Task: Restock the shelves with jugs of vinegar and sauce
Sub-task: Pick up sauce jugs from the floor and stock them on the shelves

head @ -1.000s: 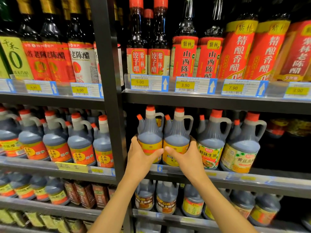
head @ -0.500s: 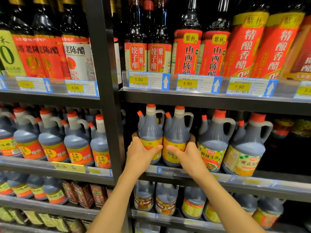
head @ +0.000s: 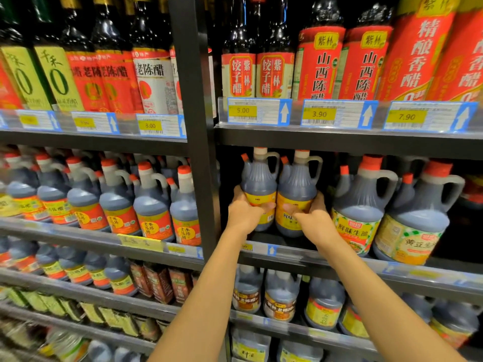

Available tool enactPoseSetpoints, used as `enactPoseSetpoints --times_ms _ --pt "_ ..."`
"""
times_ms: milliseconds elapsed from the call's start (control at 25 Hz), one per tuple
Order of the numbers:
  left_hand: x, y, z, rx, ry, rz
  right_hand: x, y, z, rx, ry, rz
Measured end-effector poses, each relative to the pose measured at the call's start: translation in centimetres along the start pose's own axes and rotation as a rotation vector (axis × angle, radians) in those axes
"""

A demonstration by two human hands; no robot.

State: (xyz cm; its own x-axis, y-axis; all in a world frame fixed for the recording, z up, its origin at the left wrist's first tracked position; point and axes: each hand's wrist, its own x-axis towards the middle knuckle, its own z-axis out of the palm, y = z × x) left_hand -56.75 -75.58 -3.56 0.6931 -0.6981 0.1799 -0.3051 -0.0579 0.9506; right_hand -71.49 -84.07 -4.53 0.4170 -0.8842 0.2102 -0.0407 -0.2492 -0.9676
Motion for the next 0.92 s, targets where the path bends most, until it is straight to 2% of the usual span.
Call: enactPoseSetpoints --times_ms 400,720,920 --pt "1.9 -0.7 1.0 -0.093 -0.019 0.005 1.0 -0.4 0.5 0.096 -0.007 0.009" --pt "2.1 -1.1 1.2 -0.142 -0.065 -0.001 1.2 -0.8 0.9 0.050 0.055 -0.015" --pt "2.2 -0.9 1.1 -0.096 0.021 -0.053 1.0 -1.0 1.1 -0.017 0.136 -0.013"
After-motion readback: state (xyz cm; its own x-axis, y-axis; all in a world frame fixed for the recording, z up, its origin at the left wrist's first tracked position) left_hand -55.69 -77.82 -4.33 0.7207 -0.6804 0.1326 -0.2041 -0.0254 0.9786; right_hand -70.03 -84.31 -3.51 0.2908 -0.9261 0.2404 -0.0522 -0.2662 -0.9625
